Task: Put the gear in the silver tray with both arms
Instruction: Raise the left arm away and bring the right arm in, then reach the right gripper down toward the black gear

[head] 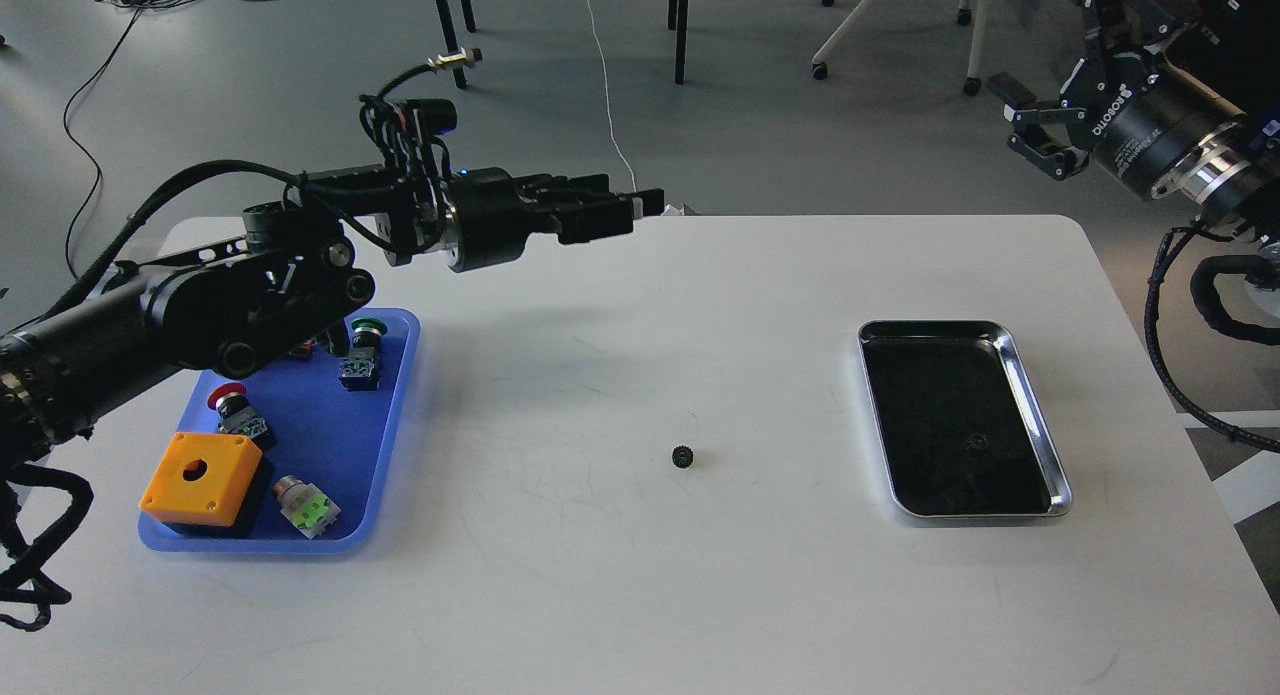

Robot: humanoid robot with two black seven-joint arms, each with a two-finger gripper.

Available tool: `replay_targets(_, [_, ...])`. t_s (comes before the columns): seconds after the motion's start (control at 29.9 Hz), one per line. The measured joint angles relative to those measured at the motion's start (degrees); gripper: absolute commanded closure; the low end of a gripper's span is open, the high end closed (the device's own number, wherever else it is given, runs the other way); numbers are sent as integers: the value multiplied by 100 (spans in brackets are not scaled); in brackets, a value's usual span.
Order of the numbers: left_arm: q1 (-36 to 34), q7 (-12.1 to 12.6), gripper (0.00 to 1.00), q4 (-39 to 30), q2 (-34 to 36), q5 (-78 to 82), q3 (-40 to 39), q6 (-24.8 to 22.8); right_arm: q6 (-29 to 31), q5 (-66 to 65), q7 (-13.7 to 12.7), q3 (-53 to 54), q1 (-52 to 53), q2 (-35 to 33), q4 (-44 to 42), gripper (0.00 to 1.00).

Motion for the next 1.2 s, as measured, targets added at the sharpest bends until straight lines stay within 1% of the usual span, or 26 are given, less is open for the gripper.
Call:
replay_targets(0.13, [12, -1, 2, 66, 573, -2169, -172, -65, 88, -260, 7, -1423, 1230, 355, -5, 2])
replay_targets(0.23, [73, -3, 2, 104, 1094, -3310, -395, -150, 167, -719, 14, -2710, 2134, 916, 0, 2])
replay_targets(0.3, [173, -6, 2, 144, 1404, -4071, -467, -354, 191, -1045, 21, -3439, 2673, 1422, 14, 2])
replay_targets(0.37, [316, -6, 2, 215, 1622, -4794, -499, -656, 202, -1320, 33, -3948, 3072, 1882, 23, 2])
replay_targets(0.5, [581, -6, 2, 276, 1918, -6088, -512, -1247, 204, -1912, 81, -4629, 3488, 2790, 14, 2])
replay_targets(0.63, [706, -6, 2, 286, 1992, -6642, -513, -1372, 138, -2651, 169, -5299, 3559, 3859, 3, 5])
replay_targets(0.7, [740, -6, 2, 296, 1993, -6726, -513, -1374, -5, -2882, 298, -5722, 3559, 4189, 3, 8])
replay_targets(0.83, [870, -5, 2, 306, 1976, -6802, -515, -1383, -622, -3063, 491, -6650, 3409, 4357, -39, 12])
replay_targets(0.94, [1001, -4, 2, 268, 1995, -6803, -523, -1422, -963, -3095, 529, -7119, 3159, 4368, -106, 14])
replay_targets(1.1, [1035, -4, 2, 263, 2097, -6803, -624, -1448, -1172, -3062, 537, -7212, 2854, 4372, -188, 16])
replay_targets(1.2, [1036, -4, 2, 263, 2140, -6779, -700, -1450, -1430, -2886, 538, -6912, 2733, 4373, -189, 16])
